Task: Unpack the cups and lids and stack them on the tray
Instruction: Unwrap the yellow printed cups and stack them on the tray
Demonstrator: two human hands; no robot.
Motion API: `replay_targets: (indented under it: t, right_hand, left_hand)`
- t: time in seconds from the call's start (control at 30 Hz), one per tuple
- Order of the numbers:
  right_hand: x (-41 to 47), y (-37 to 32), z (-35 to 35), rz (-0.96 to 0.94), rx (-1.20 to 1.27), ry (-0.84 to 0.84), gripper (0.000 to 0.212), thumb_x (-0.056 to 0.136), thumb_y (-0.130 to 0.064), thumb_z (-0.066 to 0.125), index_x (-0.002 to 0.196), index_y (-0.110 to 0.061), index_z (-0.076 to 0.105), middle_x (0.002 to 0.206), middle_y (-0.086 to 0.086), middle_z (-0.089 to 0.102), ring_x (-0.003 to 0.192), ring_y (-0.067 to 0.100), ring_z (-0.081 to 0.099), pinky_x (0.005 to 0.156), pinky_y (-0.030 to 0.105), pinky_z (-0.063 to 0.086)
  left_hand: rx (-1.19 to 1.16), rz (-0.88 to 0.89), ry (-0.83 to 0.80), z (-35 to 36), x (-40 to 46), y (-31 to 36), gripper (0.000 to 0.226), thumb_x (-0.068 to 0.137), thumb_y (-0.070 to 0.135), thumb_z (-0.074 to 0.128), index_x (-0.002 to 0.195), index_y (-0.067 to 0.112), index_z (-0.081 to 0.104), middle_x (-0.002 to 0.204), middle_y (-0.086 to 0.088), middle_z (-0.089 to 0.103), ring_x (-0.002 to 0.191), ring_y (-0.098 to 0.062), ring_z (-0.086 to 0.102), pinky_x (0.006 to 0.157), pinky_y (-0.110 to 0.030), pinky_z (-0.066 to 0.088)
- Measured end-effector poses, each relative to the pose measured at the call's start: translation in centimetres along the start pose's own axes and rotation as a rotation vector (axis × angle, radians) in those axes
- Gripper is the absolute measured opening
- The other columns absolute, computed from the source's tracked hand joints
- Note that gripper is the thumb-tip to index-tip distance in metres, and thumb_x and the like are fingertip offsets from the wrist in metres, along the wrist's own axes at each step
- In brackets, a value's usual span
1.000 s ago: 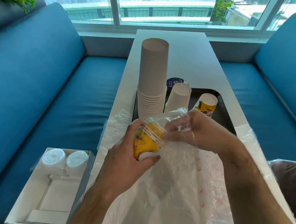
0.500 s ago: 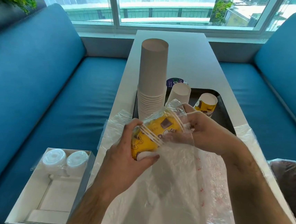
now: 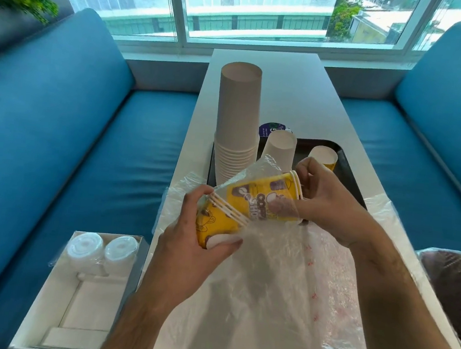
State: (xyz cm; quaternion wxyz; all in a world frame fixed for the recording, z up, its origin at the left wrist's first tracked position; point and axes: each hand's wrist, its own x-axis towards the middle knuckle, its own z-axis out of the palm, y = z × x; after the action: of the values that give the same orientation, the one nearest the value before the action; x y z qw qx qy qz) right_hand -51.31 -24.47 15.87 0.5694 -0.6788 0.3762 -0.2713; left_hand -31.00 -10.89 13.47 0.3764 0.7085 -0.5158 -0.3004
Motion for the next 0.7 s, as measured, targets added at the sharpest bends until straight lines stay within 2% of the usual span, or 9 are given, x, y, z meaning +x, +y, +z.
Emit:
replay_targets:
  t: [0.07,0.2,0.33,0.43,0.5,0.6,0.7]
  right_hand:
    - [-0.2,0.5,0.1,0.045,0.012,-0.022,0.074,0.059,-0.027,0.087,0.115,-0.011,0.041,0.094,-0.004,0.073,0.089,0.015,0.073,0.070,0.026,0.059]
    - [-0.5,1.4,0.0,0.089,-0.006,-0.075,0.074,0.058,-0.027,0.089,0.122,-0.027,0.053,0.114,-0.003,0.070,0.103,0.018,0.071,0.085,0.032,0.060]
    - [-1.0,1.7,0.0,0.101,-0.124,-0.133,0.062,0.059,-0.039,0.085,0.115,-0.040,0.058,0.110,-0.020,0.067,0.109,0.006,0.065,0.086,0.020,0.055]
    - [-0.9,2.3,0.1,0.164,-0.221,-0.123,0.075,0.054,-0.054,0.083,0.123,-0.043,0.055,0.121,-0.017,0.061,0.118,0.012,0.059,0.104,0.034,0.049]
    - [-0.9,2.9,0.0,0.187,-0.277,-0.113,0.084,0.054,-0.060,0.083,0.131,-0.040,0.054,0.123,-0.015,0.061,0.121,0.014,0.057,0.109,0.043,0.047]
    - [-0.9,3.8,-0.2,0.185,-0.323,-0.058,0.067,0.070,-0.037,0.090,0.127,-0.043,0.055,0.120,-0.015,0.061,0.118,0.014,0.058,0.105,0.041,0.049]
    - [-1.0,4.3,-0.8,0.175,-0.339,0.029,0.066,0.074,-0.021,0.089,0.123,-0.044,0.052,0.117,-0.016,0.060,0.112,0.013,0.059,0.098,0.036,0.051]
  left_hand:
    - [-0.007,0.000,0.003,0.0,-0.1,0.0,0.083,0.060,0.065,0.071,0.126,0.066,0.020,0.118,0.017,0.060,0.092,-0.007,0.066,0.075,-0.020,0.056]
    - [0.004,-0.011,-0.016,0.1,-0.3,-0.1,0.082,0.059,0.068,0.069,0.123,0.070,0.019,0.119,0.021,0.056,0.093,-0.005,0.064,0.072,-0.014,0.052]
    - [0.006,-0.009,-0.021,0.3,-0.4,-0.2,0.087,0.058,0.069,0.068,0.129,0.065,0.020,0.126,0.019,0.054,0.099,-0.008,0.064,0.078,-0.019,0.054]
    - [-0.025,0.002,-0.006,0.4,-0.3,0.1,0.088,0.056,0.071,0.068,0.130,0.065,0.021,0.128,0.019,0.053,0.102,-0.009,0.064,0.083,-0.025,0.058]
    - [-0.053,-0.003,0.009,0.3,-0.2,0.3,0.087,0.056,0.070,0.070,0.128,0.067,0.021,0.124,0.024,0.051,0.103,-0.008,0.063,0.080,-0.020,0.056]
    - [-0.087,-0.008,0.032,0.1,-0.2,0.6,0.085,0.060,0.064,0.072,0.129,0.067,0.022,0.113,0.035,0.045,0.099,-0.001,0.060,0.073,-0.012,0.052]
    - [-0.090,-0.005,0.037,0.0,-0.3,0.5,0.087,0.062,0.063,0.073,0.133,0.063,0.023,0.118,0.030,0.047,0.100,-0.003,0.061,0.076,-0.017,0.056]
